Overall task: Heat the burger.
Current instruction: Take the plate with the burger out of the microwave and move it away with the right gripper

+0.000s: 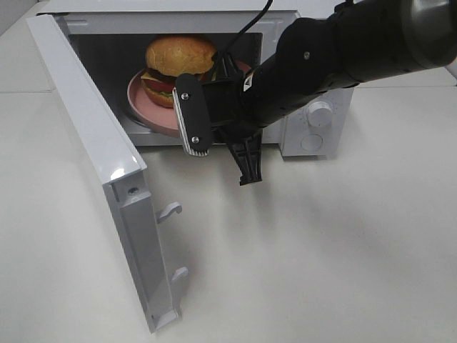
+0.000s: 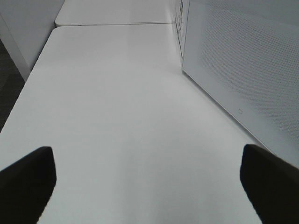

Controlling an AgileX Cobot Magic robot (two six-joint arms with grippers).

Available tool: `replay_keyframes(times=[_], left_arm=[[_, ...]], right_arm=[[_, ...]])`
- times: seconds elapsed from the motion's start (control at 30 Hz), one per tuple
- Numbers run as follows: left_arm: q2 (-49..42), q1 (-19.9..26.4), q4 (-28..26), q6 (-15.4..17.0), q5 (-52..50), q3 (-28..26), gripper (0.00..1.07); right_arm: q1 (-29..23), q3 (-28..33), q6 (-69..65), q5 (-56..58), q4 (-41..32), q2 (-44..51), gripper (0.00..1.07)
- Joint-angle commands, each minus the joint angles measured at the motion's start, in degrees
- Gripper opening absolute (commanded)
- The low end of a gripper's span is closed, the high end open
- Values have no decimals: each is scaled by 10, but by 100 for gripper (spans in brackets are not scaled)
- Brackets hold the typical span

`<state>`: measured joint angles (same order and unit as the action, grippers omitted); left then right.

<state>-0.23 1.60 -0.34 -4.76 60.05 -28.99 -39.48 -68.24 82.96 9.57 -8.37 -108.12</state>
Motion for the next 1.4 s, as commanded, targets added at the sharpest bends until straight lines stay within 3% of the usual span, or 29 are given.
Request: replay_keyframes(times=[0.03,0.43,1.4], left_arm=[[-9,1,-1,1,-1,0,104],[-9,1,-1,1,-1,0,104],[-9,1,-1,1,-1,0,104]], right_arm=[[6,23,-1,-47,1,44,0],[-14,93,29,-50,1,113,0],[-56,168,20,-30,2,222,0]])
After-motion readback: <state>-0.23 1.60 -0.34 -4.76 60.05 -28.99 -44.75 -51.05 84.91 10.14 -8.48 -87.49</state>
